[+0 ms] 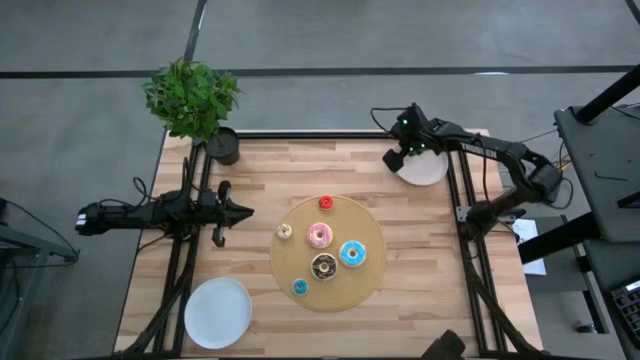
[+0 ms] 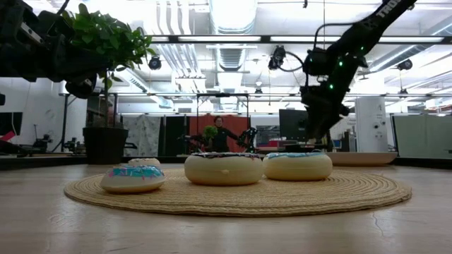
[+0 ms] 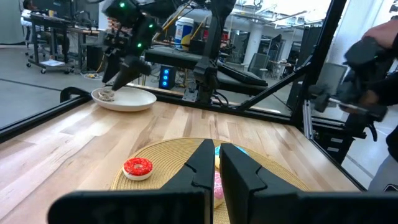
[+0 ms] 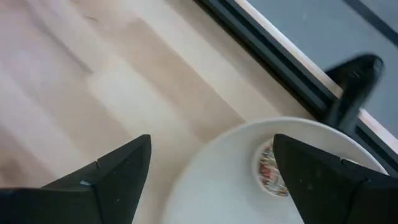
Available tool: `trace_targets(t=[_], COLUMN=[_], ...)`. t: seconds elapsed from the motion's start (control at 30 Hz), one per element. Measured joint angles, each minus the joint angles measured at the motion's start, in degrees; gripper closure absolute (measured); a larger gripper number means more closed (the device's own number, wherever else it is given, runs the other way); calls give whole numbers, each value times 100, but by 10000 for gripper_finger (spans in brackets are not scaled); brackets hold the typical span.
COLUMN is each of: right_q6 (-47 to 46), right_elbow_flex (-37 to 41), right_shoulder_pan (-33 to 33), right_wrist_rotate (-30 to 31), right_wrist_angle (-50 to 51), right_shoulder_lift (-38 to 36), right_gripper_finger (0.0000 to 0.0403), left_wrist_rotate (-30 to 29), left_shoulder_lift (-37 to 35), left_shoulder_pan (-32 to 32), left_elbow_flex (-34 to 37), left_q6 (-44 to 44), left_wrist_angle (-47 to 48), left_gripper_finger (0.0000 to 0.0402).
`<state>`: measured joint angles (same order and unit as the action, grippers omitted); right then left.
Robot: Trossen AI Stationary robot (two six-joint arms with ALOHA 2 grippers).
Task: Pick & Place donuts
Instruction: Put the large blue donut on the white plate
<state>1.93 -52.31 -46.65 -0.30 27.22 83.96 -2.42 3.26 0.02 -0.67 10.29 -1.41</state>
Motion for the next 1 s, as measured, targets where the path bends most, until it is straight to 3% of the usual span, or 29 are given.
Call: trace_targets(t=[0.47,0.6,1.0], right_q6=[-257,-428,-282], right_elbow_flex=[0,0,0], right_shoulder_pan=[1375,1780,2865], right_wrist_rotate=[-252,-599,-624], right_wrist_angle=[316,369,374], right_shoulder_lift=[-675,-699,-699], right_gripper_finger=[76,76,76], left_wrist_rotate=[-1,0,0], left_shoulder_lift=[-1,1,1], left_shoulder_pan=[1,2,1], left_elbow_flex=[0,0,0], left_q6=[0,2,1], left_wrist_angle=[0,0,0], left_gripper_finger=[401,401,401])
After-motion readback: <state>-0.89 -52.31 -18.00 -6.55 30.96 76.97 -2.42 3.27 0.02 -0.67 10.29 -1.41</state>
